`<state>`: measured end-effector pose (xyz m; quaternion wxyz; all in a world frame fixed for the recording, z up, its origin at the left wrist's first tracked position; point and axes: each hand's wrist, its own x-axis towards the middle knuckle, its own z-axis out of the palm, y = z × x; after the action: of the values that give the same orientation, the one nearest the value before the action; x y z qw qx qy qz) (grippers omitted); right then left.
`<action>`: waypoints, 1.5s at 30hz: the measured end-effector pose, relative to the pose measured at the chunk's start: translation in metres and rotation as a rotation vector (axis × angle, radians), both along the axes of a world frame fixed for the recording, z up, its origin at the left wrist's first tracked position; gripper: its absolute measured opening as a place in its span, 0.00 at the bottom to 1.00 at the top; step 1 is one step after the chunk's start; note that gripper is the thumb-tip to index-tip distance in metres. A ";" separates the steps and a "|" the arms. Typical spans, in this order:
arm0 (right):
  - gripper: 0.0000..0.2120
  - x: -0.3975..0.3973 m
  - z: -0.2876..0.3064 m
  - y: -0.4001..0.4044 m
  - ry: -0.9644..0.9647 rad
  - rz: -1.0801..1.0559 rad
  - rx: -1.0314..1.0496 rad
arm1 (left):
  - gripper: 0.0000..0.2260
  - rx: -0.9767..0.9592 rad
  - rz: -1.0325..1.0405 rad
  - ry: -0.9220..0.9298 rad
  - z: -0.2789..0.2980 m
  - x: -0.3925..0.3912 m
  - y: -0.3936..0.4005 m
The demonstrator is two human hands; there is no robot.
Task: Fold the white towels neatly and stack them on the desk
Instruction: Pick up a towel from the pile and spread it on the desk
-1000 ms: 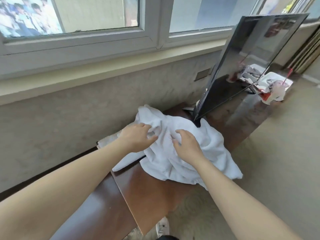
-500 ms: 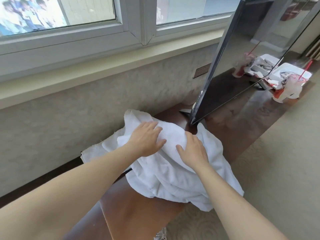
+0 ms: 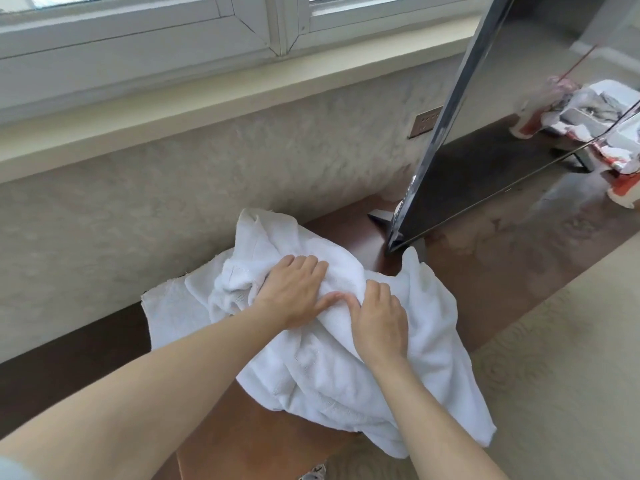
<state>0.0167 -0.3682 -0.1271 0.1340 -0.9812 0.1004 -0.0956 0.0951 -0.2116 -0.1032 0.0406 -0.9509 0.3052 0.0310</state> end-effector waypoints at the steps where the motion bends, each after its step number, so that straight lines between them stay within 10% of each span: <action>1: 0.20 0.002 -0.001 -0.002 -0.046 0.005 -0.007 | 0.37 -0.006 0.002 -0.005 -0.001 0.000 -0.001; 15: 0.22 0.048 0.077 -0.003 -0.247 0.265 0.364 | 0.49 -0.341 0.181 0.205 0.038 -0.009 0.030; 26: 0.22 0.042 0.153 0.075 -0.483 0.456 0.352 | 0.36 -0.732 0.327 0.146 0.104 -0.034 0.103; 45: 0.26 -0.140 0.176 0.403 -0.347 0.844 0.298 | 0.36 -0.315 0.577 -0.378 0.141 -0.300 0.446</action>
<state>-0.1232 0.0353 0.0492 0.3150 -0.8760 -0.3178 -0.1798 -0.2049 0.2346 0.0380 -0.0609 -0.9813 0.0130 -0.1823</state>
